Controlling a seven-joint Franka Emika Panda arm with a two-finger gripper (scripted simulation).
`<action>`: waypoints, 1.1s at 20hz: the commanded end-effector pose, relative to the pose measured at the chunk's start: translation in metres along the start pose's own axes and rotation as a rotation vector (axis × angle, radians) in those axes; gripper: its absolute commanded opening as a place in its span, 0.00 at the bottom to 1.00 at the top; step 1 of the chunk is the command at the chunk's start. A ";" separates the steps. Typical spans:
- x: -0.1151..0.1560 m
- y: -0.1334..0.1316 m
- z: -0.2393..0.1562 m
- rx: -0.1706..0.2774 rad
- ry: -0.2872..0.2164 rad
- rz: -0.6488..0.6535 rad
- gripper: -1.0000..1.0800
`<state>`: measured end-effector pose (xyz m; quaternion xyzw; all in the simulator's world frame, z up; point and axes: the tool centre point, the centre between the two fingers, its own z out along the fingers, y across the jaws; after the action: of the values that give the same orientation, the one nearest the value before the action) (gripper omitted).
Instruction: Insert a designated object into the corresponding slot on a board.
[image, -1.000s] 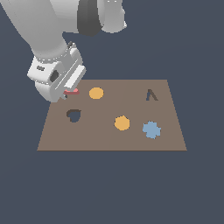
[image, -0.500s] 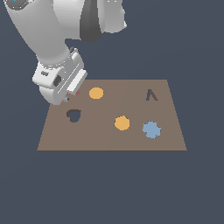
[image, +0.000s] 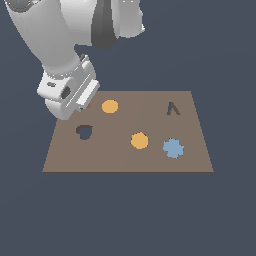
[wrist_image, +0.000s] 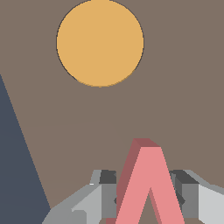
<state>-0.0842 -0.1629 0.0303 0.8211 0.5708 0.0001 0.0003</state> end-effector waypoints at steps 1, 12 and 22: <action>0.000 0.000 0.000 0.000 0.000 0.000 0.00; 0.004 0.004 -0.003 0.001 0.000 -0.028 0.00; 0.041 0.027 -0.004 0.000 0.000 -0.254 0.00</action>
<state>-0.0514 -0.1404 0.0345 0.7576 0.6527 -0.0001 0.0002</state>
